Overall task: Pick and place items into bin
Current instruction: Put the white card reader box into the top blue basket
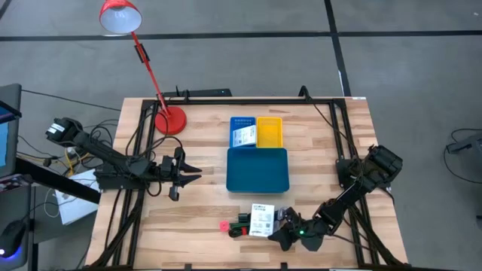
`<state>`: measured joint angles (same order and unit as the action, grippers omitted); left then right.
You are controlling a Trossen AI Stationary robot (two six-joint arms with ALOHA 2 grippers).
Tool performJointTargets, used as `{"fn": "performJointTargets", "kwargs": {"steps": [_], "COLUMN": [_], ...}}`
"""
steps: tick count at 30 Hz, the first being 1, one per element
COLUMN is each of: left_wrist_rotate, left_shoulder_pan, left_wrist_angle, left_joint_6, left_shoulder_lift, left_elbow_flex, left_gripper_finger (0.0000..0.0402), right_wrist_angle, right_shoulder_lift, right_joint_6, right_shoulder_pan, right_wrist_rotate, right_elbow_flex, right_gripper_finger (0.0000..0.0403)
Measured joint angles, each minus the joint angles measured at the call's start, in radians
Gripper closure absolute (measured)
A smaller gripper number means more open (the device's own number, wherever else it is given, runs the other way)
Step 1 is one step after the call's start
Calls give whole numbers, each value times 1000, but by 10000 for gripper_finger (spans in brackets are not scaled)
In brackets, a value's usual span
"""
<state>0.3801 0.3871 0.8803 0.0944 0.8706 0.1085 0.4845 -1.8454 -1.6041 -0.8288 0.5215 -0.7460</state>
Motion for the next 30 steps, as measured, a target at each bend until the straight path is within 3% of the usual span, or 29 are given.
{"fn": "performJointTargets", "kwargs": {"steps": [9, 19, 24, 30], "left_wrist_rotate": [0, 0, 0, 0], "left_shoulder_pan": [0, 0, 0, 0], "left_wrist_angle": [0, 0, 0, 0], "left_joint_6": [0, 0, 0, -1], "left_shoulder_lift": [0, 0, 0, 0], "left_elbow_flex": [0, 0, 0, 0], "left_gripper_finger": [324, 324, 324, 324], "right_wrist_angle": [33, -99, -285, -469], "right_shoulder_lift": [39, 279, 428, 568], "right_joint_6": [63, 318, 407, 511], "right_shoulder_pan": [19, 111, 210, 402], "right_wrist_rotate": [-1, -9, -81, -267], "right_elbow_flex": [0, 0, -1, -1], "right_gripper_finger": [344, 344, 344, 344]}}
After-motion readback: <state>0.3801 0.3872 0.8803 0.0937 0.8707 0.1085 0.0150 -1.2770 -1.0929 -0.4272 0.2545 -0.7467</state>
